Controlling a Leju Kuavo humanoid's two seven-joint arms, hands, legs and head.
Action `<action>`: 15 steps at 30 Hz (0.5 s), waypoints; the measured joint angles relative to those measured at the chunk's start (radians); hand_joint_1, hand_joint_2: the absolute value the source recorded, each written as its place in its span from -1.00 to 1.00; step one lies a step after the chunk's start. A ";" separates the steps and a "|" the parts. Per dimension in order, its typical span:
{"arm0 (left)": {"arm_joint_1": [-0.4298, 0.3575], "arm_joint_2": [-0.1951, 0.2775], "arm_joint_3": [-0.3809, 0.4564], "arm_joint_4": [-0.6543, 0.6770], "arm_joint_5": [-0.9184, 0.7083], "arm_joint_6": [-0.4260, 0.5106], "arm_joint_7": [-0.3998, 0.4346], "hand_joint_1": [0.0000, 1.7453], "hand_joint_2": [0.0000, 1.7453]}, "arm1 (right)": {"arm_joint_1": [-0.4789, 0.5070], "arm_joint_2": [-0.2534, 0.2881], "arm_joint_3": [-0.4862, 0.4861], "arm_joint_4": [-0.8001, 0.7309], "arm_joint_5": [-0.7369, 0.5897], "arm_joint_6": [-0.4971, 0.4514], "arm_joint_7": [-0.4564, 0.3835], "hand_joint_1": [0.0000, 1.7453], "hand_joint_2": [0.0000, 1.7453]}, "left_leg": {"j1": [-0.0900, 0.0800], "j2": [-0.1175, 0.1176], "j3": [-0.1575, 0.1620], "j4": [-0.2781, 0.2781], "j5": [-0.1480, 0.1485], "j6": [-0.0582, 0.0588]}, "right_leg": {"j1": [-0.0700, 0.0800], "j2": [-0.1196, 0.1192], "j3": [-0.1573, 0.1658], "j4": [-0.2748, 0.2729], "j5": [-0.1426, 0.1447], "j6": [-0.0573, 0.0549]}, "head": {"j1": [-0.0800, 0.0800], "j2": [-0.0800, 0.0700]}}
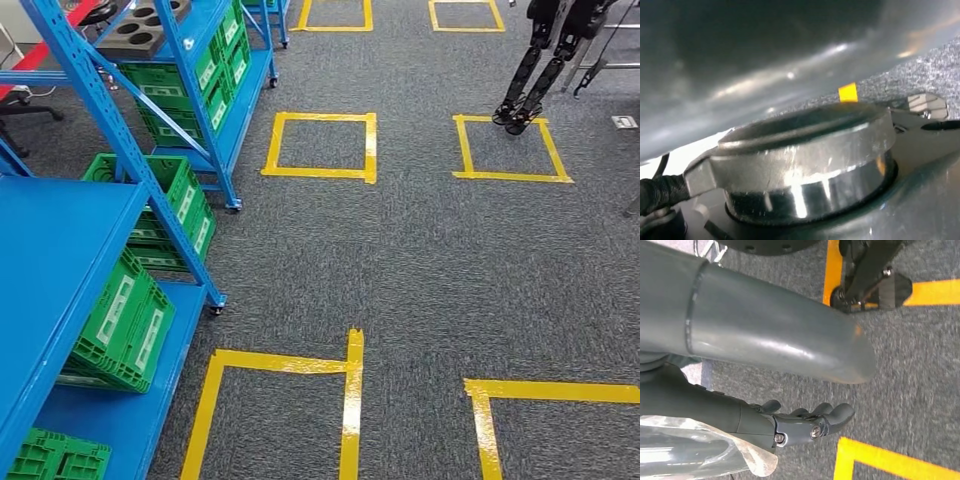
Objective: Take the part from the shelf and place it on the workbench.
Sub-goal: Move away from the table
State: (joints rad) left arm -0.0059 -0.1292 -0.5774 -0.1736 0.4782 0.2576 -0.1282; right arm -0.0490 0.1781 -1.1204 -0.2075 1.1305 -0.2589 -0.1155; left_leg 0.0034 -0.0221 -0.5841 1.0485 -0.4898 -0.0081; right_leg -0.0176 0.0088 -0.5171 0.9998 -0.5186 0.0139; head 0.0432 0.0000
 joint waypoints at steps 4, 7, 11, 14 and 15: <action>0.000 0.000 0.000 0.000 -0.001 0.001 0.000 -1.00 -1.00 | 0.002 0.000 0.000 0.000 0.000 0.000 0.000 -1.00 -1.00 | 0.000 0.009 -0.107 0.239 -0.108 -0.003 | 0.008 -0.012 0.001 0.000 -0.003 -0.013 | -0.010 0.000; 0.002 0.000 -0.001 0.000 0.000 0.002 0.000 -1.00 -1.00 | 0.002 0.000 0.000 0.000 0.000 0.000 0.001 -1.00 -1.00 | -0.004 0.010 -0.080 0.178 -0.045 0.012 | 0.015 -0.015 0.009 0.000 -0.008 -0.017 | -0.012 0.000; -0.001 0.000 0.000 0.000 0.000 0.003 0.001 -1.00 -1.00 | 0.000 0.001 0.000 0.000 0.000 0.000 0.000 -1.00 -1.00 | -0.018 0.015 0.016 -0.020 0.019 0.031 | 0.019 -0.016 0.013 0.001 -0.020 -0.007 | -0.013 0.000; 0.000 0.000 0.000 0.000 0.001 0.004 0.003 -1.00 -1.00 | -0.001 0.001 0.000 0.000 0.000 0.001 0.000 -1.00 -1.00 | -0.017 0.013 0.023 -0.040 0.018 0.036 | 0.018 -0.016 0.013 0.002 -0.026 0.009 | -0.013 0.000; 0.000 -0.001 0.000 0.000 0.001 0.004 0.003 -1.00 -1.00 | -0.002 0.001 0.000 0.000 0.000 0.001 0.000 -1.00 -1.00 | -0.015 0.014 0.027 -0.047 0.020 0.040 | 0.017 -0.014 0.004 0.020 -0.038 0.014 | -0.012 0.000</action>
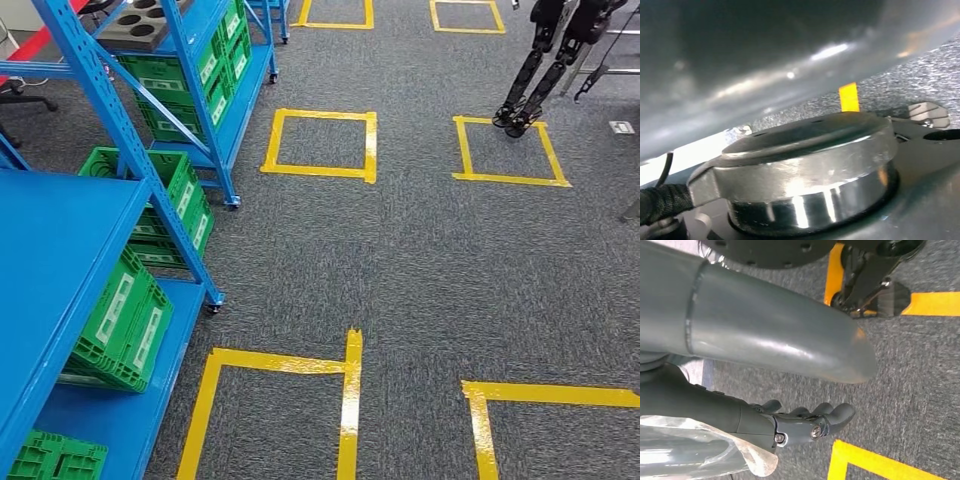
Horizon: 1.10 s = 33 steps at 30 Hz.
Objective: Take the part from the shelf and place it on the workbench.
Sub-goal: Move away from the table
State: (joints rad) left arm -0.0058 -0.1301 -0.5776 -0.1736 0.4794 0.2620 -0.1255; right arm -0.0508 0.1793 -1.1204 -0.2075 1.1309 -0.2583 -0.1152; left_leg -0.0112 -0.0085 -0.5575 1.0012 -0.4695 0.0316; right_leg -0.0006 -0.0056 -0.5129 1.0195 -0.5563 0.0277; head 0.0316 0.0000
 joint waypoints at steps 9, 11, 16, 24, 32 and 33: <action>-0.003 -0.002 0.000 0.000 0.000 0.000 0.000 -1.00 -1.00 | 0.002 0.000 0.000 0.000 0.000 0.000 0.001 -1.00 -1.00 | 0.003 0.000 0.007 -0.007 -0.003 0.011 | -0.007 0.004 -0.172 0.301 -0.108 0.022 | 0.005 0.000; -0.003 -0.002 0.000 0.000 0.000 0.000 0.000 -1.00 -1.00 | 0.003 0.000 0.000 0.000 0.000 0.000 0.001 -1.00 -1.00 | 0.003 0.000 0.009 -0.007 -0.005 0.010 | -0.008 0.004 -0.170 0.283 -0.085 0.024 | 0.005 0.000; -0.003 -0.003 0.000 0.000 0.000 0.002 0.000 -1.00 -1.00 | 0.003 -0.001 0.000 0.000 0.000 0.000 0.002 -1.00 -1.00 | 0.005 -0.004 0.023 0.011 -0.033 -0.029 | -0.011 0.009 -0.028 -0.016 0.053 -0.009 | 0.000 0.000; -0.001 -0.002 0.000 0.000 0.001 0.002 0.000 -1.00 -1.00 | 0.002 -0.001 0.000 0.000 0.000 0.000 0.002 -1.00 -1.00 | 0.008 0.000 -0.093 0.226 -0.081 -0.035 | -0.007 0.001 -0.007 -0.018 0.039 -0.029 | -0.012 0.000; -0.004 -0.002 0.000 0.000 0.001 0.003 0.001 -1.00 -1.00 | -0.001 -0.001 0.000 0.000 0.000 0.000 0.002 -1.00 -1.00 | 0.002 0.002 0.005 0.003 -0.008 -0.006 | -0.006 0.001 -0.003 -0.007 0.011 0.006 | -0.012 0.000; -0.004 -0.003 0.000 0.000 0.001 0.003 0.001 -1.00 -1.00 | -0.002 -0.001 0.000 0.000 0.000 0.000 0.002 -1.00 -1.00 | 0.004 0.003 0.008 -0.002 -0.006 -0.001 | -0.007 0.003 -0.021 0.029 -0.009 0.010 | -0.009 0.000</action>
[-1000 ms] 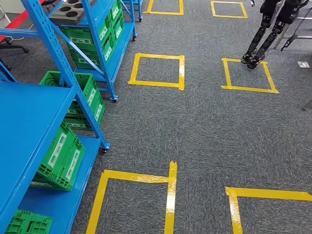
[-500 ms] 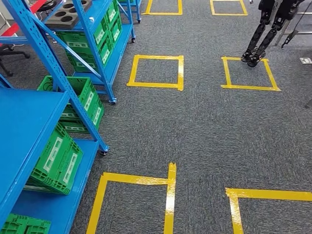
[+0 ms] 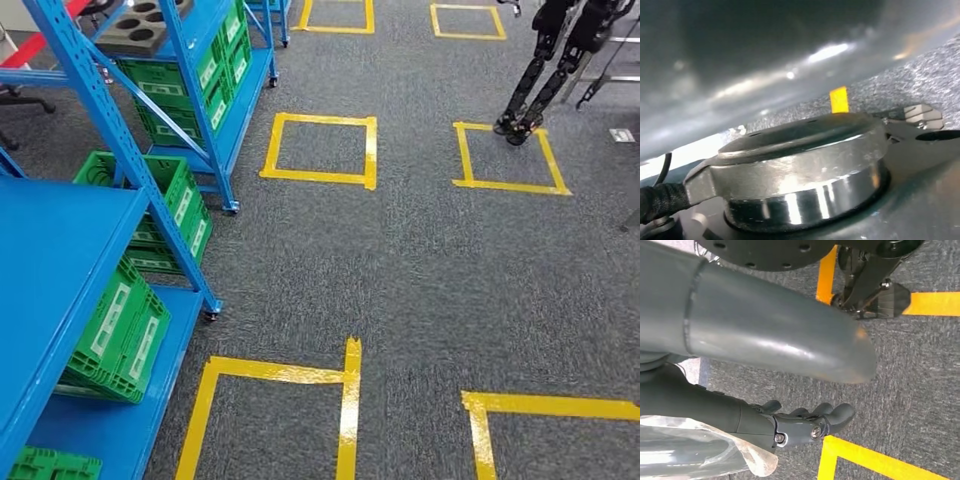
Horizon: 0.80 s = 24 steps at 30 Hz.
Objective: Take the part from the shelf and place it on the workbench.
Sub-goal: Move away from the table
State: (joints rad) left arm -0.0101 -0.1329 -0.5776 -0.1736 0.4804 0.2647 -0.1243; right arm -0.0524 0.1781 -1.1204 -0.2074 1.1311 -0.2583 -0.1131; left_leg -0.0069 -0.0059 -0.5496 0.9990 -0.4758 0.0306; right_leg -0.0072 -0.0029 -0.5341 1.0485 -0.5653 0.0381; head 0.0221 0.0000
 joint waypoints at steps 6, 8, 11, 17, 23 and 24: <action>-0.001 0.000 0.000 0.000 0.000 0.000 0.000 -1.00 -1.00 | 0.004 0.000 0.000 0.000 0.000 0.000 0.000 -1.00 -1.00 | -0.001 -0.001 0.014 -0.001 -0.012 0.009 | -0.004 0.001 -0.137 0.209 -0.031 0.011 | 0.007 0.000; -0.001 -0.001 0.000 0.000 0.000 0.000 0.000 -1.00 -1.00 | 0.003 0.000 0.000 0.000 0.000 0.000 0.000 -1.00 -1.00 | -0.002 -0.003 0.026 -0.001 -0.021 0.003 | -0.004 0.002 -0.075 0.068 0.048 0.009 | 0.008 0.000; -0.003 0.000 0.000 0.000 0.000 0.000 0.000 -1.00 -1.00 | 0.001 0.000 0.000 0.000 0.000 0.000 0.000 -1.00 -1.00 | -0.006 -0.003 0.031 0.004 -0.031 -0.011 | -0.001 0.005 -0.019 -0.034 0.066 -0.004 | 0.006 0.000; -0.005 0.001 0.000 0.000 -0.003 0.000 0.000 -1.00 -1.00 | 0.004 -0.001 0.000 0.000 0.002 0.000 0.002 -1.00 -1.00 | -0.001 -0.001 -0.043 0.164 -0.118 -0.038 | -0.004 0.001 -0.006 -0.048 0.063 -0.037 | -0.006 0.000; -0.001 0.001 -0.002 0.000 -0.004 0.000 0.002 -1.00 -1.00 | 0.004 -0.001 0.000 0.000 0.002 0.001 0.004 -1.00 -1.00 | 0.002 -0.001 -0.072 0.158 -0.034 -0.033 | -0.002 0.001 0.017 -0.048 0.044 -0.039 | -0.008 0.000; -0.002 0.001 -0.003 0.000 -0.005 0.000 0.002 -1.00 -1.00 | 0.003 -0.001 0.000 0.000 0.002 0.002 0.004 -1.00 -1.00 | 0.001 0.000 -0.043 0.094 -0.007 -0.029 | 0.000 0.002 0.020 -0.047 0.039 -0.035 | -0.008 0.000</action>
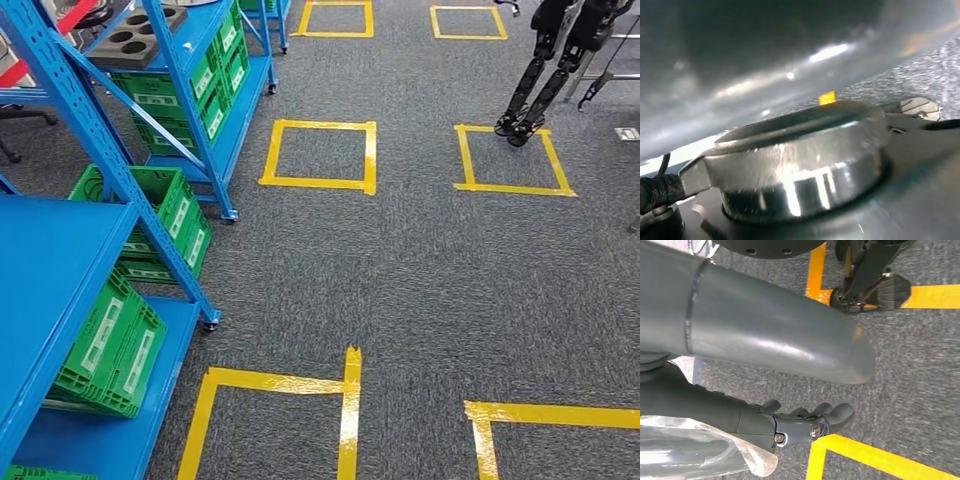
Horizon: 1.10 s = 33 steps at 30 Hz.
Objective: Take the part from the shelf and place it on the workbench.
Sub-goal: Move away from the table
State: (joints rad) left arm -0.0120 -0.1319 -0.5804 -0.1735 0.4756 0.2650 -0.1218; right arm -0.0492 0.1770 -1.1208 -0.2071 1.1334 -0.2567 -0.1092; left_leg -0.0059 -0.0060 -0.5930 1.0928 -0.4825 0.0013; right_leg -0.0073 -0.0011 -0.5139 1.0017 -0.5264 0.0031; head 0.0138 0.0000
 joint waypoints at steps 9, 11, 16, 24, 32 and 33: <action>-0.003 0.000 -0.003 0.000 -0.004 0.001 0.003 -1.00 -1.00 | -0.002 0.000 0.000 0.000 0.000 0.004 0.001 -1.00 -1.00 | 0.002 0.002 0.042 -0.092 0.005 0.033 | -0.003 0.000 -0.109 0.203 -0.101 0.039 | 0.007 0.000; -0.003 0.000 -0.003 0.000 -0.004 0.001 0.003 -1.00 -1.00 | 0.000 0.000 0.000 0.000 0.000 0.005 0.001 -1.00 -1.00 | 0.001 0.001 0.046 -0.092 0.000 0.035 | -0.004 0.000 -0.170 0.291 -0.111 0.043 | 0.008 0.000; -0.002 -0.001 -0.002 0.000 -0.004 0.001 0.003 -1.00 -1.00 | -0.002 0.000 0.000 0.000 0.000 0.006 0.002 -1.00 -1.00 | -0.001 -0.002 0.069 -0.087 -0.024 0.018 | -0.006 0.000 -0.080 0.052 0.038 0.040 | 0.011 0.000; -0.005 0.000 -0.003 0.000 -0.004 0.001 0.003 -1.00 -1.00 | 0.001 0.000 0.000 0.000 0.000 0.007 0.002 -1.00 -1.00 | 0.001 0.000 -0.010 0.095 -0.123 -0.014 | -0.004 -0.002 -0.045 0.016 0.024 -0.005 | -0.005 0.000; -0.003 0.001 -0.003 0.000 0.000 0.001 0.003 -1.00 -1.00 | -0.001 0.000 0.000 0.000 0.001 0.007 0.002 -1.00 -1.00 | -0.012 0.002 0.015 -0.044 0.011 0.023 | 0.010 0.000 -0.020 0.017 -0.001 -0.003 | -0.007 0.000; -0.004 0.002 -0.003 0.000 0.001 0.001 0.003 -1.00 -1.00 | -0.002 0.000 0.000 0.000 0.000 0.007 0.002 -1.00 -1.00 | -0.015 0.003 0.019 -0.057 0.005 0.025 | 0.010 -0.001 -0.022 0.017 -0.002 0.001 | -0.006 0.000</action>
State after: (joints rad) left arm -0.0165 -0.1303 -0.5833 -0.1735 0.4764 0.2663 -0.1187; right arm -0.0509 0.1774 -1.1208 -0.2068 1.1338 -0.2494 -0.1071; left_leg -0.0207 -0.0035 -0.5739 1.0353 -0.4772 0.0264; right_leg 0.0025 -0.0022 -0.5359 1.0185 -0.5285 0.0046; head 0.0075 0.0000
